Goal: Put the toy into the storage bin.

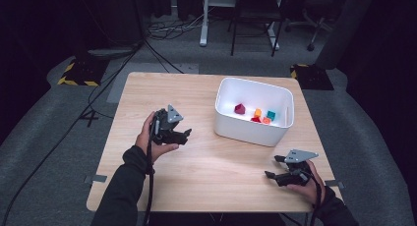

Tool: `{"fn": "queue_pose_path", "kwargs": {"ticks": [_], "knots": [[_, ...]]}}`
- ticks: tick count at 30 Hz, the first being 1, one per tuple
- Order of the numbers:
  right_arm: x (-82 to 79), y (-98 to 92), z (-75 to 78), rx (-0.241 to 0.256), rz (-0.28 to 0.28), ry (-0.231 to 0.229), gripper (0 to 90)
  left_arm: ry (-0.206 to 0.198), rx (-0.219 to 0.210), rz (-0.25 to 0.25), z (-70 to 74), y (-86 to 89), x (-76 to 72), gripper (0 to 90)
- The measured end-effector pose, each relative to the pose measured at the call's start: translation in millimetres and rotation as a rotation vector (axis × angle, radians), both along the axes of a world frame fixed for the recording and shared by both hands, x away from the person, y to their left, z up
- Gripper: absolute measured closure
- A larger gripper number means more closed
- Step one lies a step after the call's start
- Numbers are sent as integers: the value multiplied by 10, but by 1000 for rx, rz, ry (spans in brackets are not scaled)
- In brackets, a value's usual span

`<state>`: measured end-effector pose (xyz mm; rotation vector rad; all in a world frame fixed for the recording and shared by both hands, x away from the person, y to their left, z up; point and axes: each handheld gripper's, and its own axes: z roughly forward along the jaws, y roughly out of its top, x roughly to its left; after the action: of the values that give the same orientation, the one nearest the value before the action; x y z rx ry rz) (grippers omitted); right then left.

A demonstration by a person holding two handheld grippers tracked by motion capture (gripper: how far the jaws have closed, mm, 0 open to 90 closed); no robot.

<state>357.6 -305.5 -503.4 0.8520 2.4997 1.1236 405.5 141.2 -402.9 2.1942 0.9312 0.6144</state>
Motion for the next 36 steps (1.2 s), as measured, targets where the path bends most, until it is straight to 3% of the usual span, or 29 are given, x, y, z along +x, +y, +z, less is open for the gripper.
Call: {"fn": "queue_pose_path", "kwargs": {"ticks": [9, 14, 20, 24, 36], "knots": [[0, 0, 0, 0, 0, 1, 227, 51, 54, 11, -214, 166, -145, 179], [0, 0, 0, 0, 0, 0, 227, 58, 49, 2, -288, 274, -240, 164], [1, -1, 0, 0, 0, 1, 227, 67, 93, -8, -382, 345, -401, 165], [-2, 2, 2, 1, -4, 4, 227, 64, 112, 17, -423, 416, -503, 164], [0, 5, 1, 4, -7, 4, 227, 119, 28, 50, -654, 640, -804, 164]]}}
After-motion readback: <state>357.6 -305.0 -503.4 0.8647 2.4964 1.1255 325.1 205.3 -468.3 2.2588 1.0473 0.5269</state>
